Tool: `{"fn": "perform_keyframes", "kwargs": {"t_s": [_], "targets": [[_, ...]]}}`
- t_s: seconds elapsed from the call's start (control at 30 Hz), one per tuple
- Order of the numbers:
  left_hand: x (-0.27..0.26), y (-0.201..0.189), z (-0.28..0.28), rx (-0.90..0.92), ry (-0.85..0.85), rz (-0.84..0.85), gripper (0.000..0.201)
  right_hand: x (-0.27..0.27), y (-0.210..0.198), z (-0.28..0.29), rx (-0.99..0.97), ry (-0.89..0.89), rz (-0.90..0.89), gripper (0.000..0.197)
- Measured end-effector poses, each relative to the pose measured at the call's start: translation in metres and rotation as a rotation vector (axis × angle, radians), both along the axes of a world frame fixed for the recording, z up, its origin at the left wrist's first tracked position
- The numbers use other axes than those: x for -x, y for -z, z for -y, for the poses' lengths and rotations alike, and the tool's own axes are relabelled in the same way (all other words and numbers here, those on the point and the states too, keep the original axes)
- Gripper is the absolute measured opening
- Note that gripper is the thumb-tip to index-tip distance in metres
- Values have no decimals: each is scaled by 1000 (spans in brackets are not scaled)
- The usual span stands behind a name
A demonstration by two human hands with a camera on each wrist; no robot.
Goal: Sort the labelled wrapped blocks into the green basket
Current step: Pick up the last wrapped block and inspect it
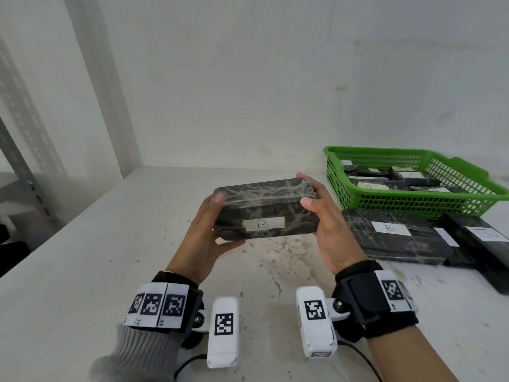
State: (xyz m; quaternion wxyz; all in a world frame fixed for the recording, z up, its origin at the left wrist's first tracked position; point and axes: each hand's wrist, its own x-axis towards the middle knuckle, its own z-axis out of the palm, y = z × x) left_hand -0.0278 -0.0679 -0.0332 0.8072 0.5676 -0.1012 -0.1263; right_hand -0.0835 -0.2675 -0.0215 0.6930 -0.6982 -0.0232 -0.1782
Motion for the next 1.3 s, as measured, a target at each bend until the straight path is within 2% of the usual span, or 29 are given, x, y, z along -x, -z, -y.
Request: {"fn": "perform_keyframes", "kwargs": {"t_s": [0.07,0.13,0.2,0.4,0.53,0.57,0.7,0.73,0.8,0.87,0.93,1.0,1.1,1.2,1.3], "targets": [[-1,0,0,34,-54,53,34,2,-1,-2,11,-60,-72,68],[-3,2,-2,50,-72,97,35,3,-2,-4,-7,-93,-136,86],[-4,3,-2,56,-85,138,44,3,-2,-6,-34,-82,-161,92],[-4,4,-3,33,-49,189,62,-1,-2,-2,-132,-28,-132,61],[-6,7,-2,62,-64,140,43,4,-2,-3,-72,-77,-186,78],[-7,7,-2,65,-69,132,41,6,-4,-5,-60,-98,-205,74],[-4,7,0,65,-49,144,55,4,-5,-7,-76,-19,-184,25],[-2,6,1,66,-39,135,61,3,-5,-5,-99,-5,-175,22],[-1,7,3,58,-26,126,69,3,-7,-4,-123,-6,-176,24],[-1,8,4,54,-41,128,63,6,-9,-1,-99,-7,-179,31],[-3,8,4,56,-58,125,59,8,-11,0,-57,-33,-191,48],[-3,8,3,44,-63,143,66,9,-11,-2,-38,-46,-220,61],[-1,8,4,25,-46,160,72,9,-10,-8,-69,34,-225,29],[1,7,5,-2,-37,158,73,7,-9,-9,-139,24,-241,30],[1,7,6,-18,-80,187,51,8,-10,-9,-124,17,-241,32]]}}
